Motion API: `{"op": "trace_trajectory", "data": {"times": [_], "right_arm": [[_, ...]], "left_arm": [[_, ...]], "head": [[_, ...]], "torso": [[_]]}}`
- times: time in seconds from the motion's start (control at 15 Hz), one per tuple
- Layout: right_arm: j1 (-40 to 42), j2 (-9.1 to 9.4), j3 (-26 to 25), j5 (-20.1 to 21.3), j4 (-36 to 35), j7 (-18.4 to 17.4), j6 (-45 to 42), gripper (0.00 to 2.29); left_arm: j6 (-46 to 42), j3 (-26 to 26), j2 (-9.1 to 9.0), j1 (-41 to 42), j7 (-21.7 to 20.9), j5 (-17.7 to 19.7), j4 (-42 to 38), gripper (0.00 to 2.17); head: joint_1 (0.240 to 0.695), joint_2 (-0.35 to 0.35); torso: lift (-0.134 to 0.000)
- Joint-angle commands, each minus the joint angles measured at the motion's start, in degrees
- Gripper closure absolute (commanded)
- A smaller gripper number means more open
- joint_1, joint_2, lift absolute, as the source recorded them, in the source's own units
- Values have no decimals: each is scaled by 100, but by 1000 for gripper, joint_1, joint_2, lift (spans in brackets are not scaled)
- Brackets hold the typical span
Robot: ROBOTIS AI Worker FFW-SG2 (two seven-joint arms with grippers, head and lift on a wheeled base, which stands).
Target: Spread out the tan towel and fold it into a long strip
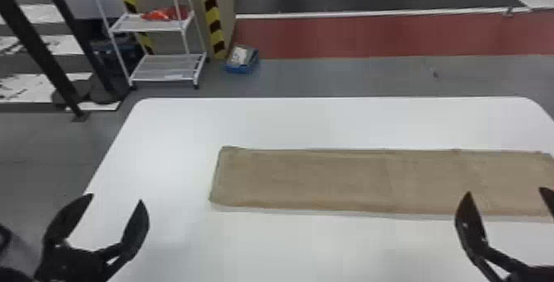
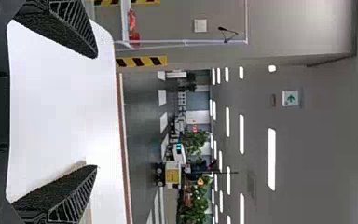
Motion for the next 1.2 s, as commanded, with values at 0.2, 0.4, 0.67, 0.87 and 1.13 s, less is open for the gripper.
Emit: {"op": "trace_trajectory", "data": {"times": [0.2, 0.4, 0.67, 0.87, 1.13], "right_arm": [[44, 23, 801, -125, 258, -571, 110, 97], [53, 23, 880, -134, -163, -650, 1130, 97], [35, 23, 968, -143, -260, -668, 1499, 97], [0, 23, 1003, -143, -278, -668, 1622, 97], [-52, 23, 1038, -143, -278, -668, 1763, 97]], "left_arm": [[197, -424, -25, 341, 949, -121, -393, 33], [-277, -661, -16, 508, 1169, -270, -499, 60], [-348, -872, 11, 534, 1424, -534, -490, 63], [-348, -907, 11, 534, 1432, -604, -490, 63], [-348, -890, 2, 534, 1432, -613, -490, 63]], "head": [[695, 205], [695, 212], [695, 191], [695, 180], [695, 178]], "torso": [[-118], [-118], [-118], [-118], [-118]]}}
